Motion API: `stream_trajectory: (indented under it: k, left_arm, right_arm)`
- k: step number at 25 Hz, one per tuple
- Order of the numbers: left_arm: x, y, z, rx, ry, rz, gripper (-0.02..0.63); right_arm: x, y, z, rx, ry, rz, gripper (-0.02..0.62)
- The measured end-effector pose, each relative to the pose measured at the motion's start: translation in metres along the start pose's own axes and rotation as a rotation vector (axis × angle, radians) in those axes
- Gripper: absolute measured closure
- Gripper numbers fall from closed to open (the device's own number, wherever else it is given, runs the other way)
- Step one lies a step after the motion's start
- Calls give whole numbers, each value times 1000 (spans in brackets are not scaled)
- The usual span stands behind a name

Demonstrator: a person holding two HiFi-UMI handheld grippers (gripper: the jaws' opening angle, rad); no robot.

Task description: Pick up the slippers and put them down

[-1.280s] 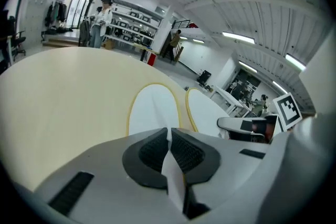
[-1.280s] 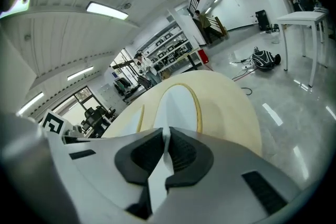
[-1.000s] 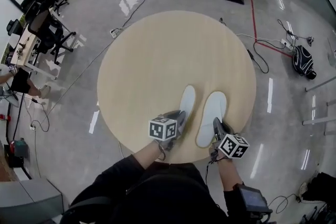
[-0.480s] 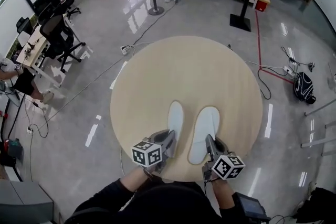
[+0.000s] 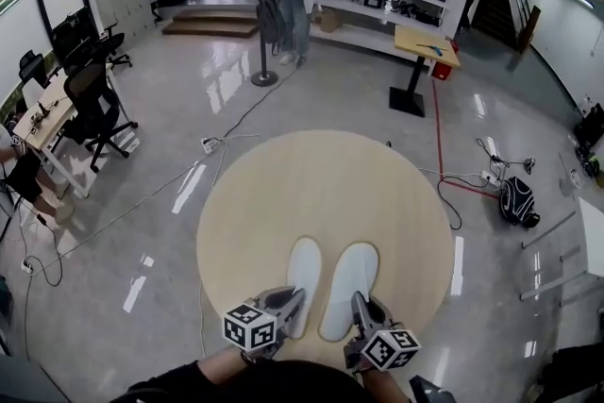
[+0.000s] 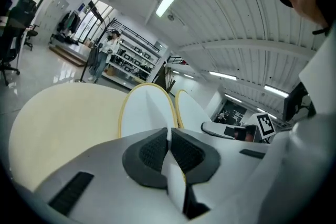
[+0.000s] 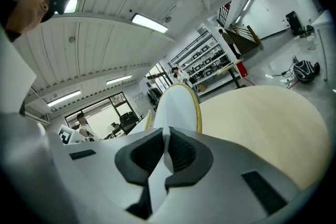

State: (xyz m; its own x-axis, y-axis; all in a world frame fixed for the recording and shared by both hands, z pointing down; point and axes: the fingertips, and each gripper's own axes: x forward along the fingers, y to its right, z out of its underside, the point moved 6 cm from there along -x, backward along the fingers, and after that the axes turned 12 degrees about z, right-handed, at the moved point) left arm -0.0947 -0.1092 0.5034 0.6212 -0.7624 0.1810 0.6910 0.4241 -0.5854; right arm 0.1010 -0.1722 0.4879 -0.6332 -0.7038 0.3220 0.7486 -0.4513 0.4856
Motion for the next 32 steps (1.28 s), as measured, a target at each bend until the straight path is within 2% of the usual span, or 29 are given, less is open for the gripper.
stream_trajectory:
  k: [6,14,20,22,27,32]
  left_arm:
    - [-14,0,-15,-13,35,54,574]
    - [-48,9,-49,52,119,146,574]
    - [-64,14,-61,145,152,209,574]
    - [-67,8,-61,129,163,218,574]
    - [-83,-22,-56,30,157,218,574]
    - [-109,-51,-50,-3,124,204,574]
  right_arm:
    - [-11,-20,-7,3,22,41,570]
    - [-17,-65,-18,0,112,25,569]
    - [-20,-82,-19,-45,150,39,570]
    - [-18,-85,-15,-45,148,56,569]
    - [-7,-100,8,-28,124,96,569]
    - [7,-119,34,-7,94,111,569]
